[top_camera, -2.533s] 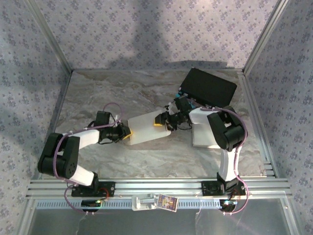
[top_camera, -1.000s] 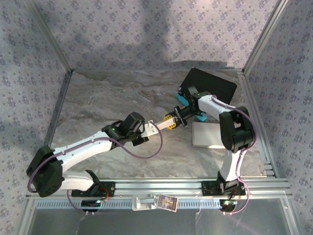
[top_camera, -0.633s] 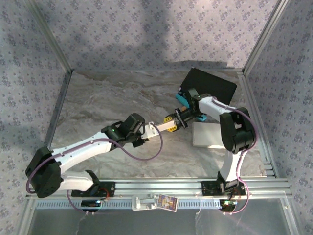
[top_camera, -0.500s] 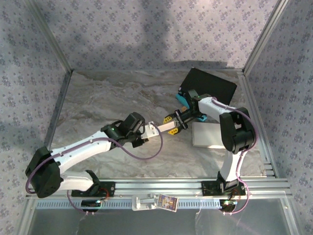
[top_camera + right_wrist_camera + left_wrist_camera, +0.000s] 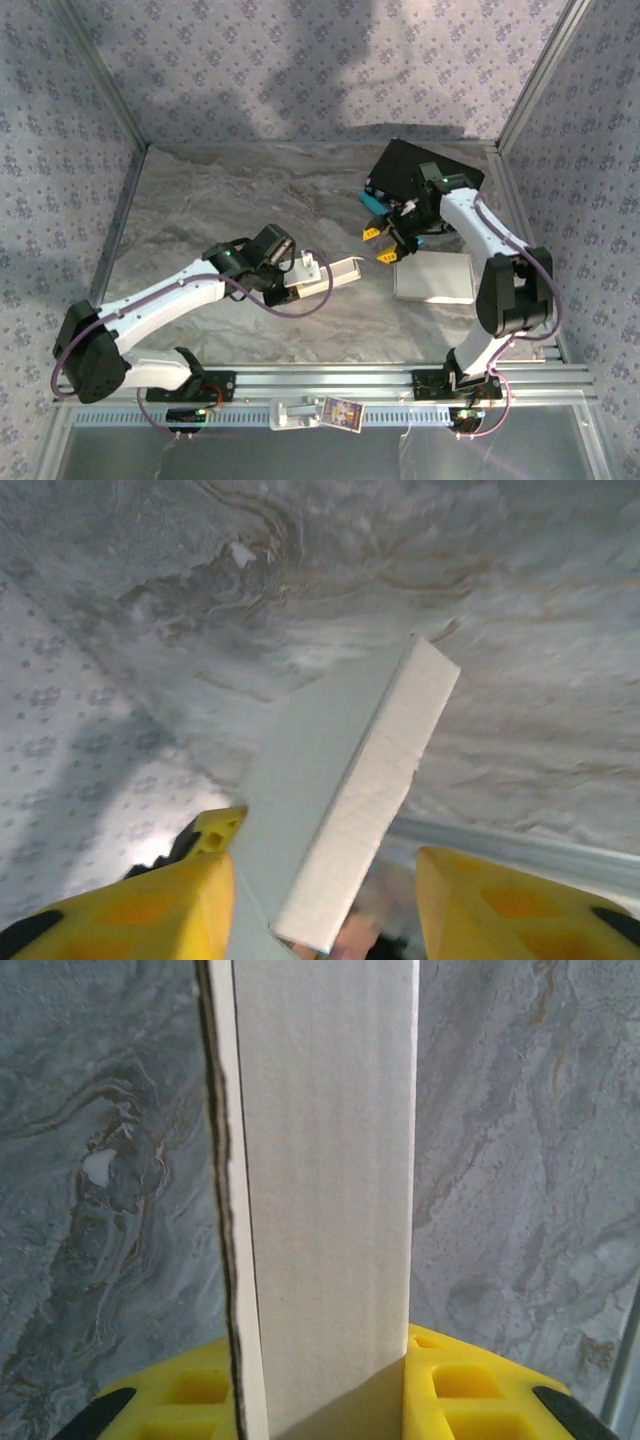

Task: Fold the paper box

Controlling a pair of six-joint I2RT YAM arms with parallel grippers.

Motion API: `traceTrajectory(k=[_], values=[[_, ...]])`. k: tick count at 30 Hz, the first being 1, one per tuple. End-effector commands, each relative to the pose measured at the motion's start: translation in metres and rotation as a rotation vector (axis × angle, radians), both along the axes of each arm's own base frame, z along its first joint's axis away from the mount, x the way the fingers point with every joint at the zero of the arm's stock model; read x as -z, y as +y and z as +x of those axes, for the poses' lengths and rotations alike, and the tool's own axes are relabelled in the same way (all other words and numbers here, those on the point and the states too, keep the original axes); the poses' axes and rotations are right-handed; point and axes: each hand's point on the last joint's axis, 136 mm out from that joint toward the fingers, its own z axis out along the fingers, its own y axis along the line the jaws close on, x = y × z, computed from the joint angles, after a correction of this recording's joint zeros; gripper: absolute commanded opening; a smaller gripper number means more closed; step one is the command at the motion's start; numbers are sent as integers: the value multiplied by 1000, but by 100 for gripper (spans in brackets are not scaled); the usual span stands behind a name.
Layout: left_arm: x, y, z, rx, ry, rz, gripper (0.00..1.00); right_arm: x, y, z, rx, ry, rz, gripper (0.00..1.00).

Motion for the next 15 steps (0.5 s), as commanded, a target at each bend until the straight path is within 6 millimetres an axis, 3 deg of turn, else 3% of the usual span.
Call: traceTrajectory(k=[1, 4, 8, 15], values=[[4, 9, -14, 0, 142, 57, 27, -15, -22, 0, -157, -337, -221, 46], [6, 10, -15, 6, 202, 90, 28, -38, -13, 4, -235, -651, -232, 41], [14, 12, -14, 10, 270, 147, 29, -49, 3, -10, -419, -940, -226, 41], [17, 7, 0, 3, 306, 152, 33, -25, 16, -11, -698, -900, -247, 42]])
